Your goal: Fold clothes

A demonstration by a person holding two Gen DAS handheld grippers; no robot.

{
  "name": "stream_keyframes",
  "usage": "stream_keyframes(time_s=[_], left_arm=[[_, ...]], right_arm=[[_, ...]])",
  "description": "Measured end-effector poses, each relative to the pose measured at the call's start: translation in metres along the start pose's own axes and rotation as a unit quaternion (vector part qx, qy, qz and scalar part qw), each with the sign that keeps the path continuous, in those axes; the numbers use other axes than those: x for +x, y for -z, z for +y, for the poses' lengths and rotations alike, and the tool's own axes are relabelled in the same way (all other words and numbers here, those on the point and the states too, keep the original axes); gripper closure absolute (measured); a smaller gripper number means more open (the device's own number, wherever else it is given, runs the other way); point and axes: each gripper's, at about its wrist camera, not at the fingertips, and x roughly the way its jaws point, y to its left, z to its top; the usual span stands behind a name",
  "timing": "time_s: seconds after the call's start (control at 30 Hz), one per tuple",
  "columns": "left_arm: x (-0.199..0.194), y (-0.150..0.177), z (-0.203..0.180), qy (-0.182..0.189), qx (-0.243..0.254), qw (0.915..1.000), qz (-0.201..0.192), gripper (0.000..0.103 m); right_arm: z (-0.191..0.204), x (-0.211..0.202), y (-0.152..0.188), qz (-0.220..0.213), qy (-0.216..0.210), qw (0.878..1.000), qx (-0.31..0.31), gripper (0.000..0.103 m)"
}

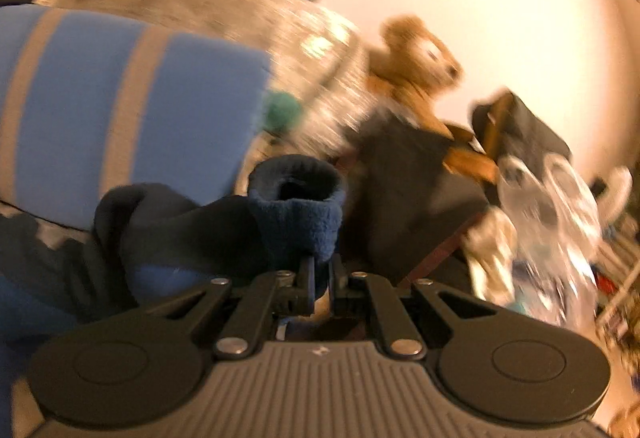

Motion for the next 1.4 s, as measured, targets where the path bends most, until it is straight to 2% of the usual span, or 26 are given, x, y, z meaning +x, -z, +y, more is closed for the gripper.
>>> stream_keyframes(time_s=[0.17,0.3,0.73,0.97,1.03,1.13,1.2,1.23,1.27,1.3,1.4], left_arm=[[-0.001,-0.001,-0.001,0.006,-0.003,1.0000,-0.001,0.022],[-0.002,-0.001,-0.002,0.011,0.000,0.9999,-0.001,0.022],[-0.003,0.000,0.000,0.010,-0.007,0.9999,0.000,0.022],[-0.003,-0.001,0.001,0.010,-0.005,0.9999,0.001,0.022],[-0.003,0.000,0.001,0.009,-0.006,0.9999,0.000,0.022],[-0.003,0.000,0.000,0.009,-0.006,0.9999,0.001,0.022],[-0.003,0.000,-0.001,0.009,-0.005,0.9999,0.002,0.022],[-0.004,0.000,-0.001,0.009,-0.005,0.9999,0.002,0.022],[-0.004,0.000,0.000,0.009,-0.005,1.0000,0.001,0.022],[-0.004,0.000,0.000,0.008,-0.005,1.0000,0.001,0.022],[-0.003,0.000,0.000,0.007,-0.005,1.0000,0.002,0.022]], right_arm=[[-0.048,0.010,0.041,0.037,0.032,0.998,0.045,0.097],[-0.066,0.012,0.074,0.061,0.046,0.995,0.058,0.097],[-0.081,-0.009,0.145,0.111,0.058,0.979,0.163,0.097],[-0.093,-0.019,0.179,0.136,0.046,0.956,0.255,0.097],[-0.091,-0.021,0.187,0.144,0.043,0.953,0.264,0.097],[-0.085,-0.022,0.196,0.149,0.035,0.954,0.257,0.095],[-0.083,-0.020,0.201,0.148,0.026,0.957,0.247,0.087],[-0.083,-0.019,0.202,0.148,0.026,0.959,0.242,0.080],[-0.083,-0.020,0.203,0.144,0.027,0.961,0.235,0.068],[-0.082,-0.021,0.203,0.140,0.027,0.963,0.228,0.064],[-0.080,-0.025,0.201,0.124,0.037,0.972,0.198,0.044]])
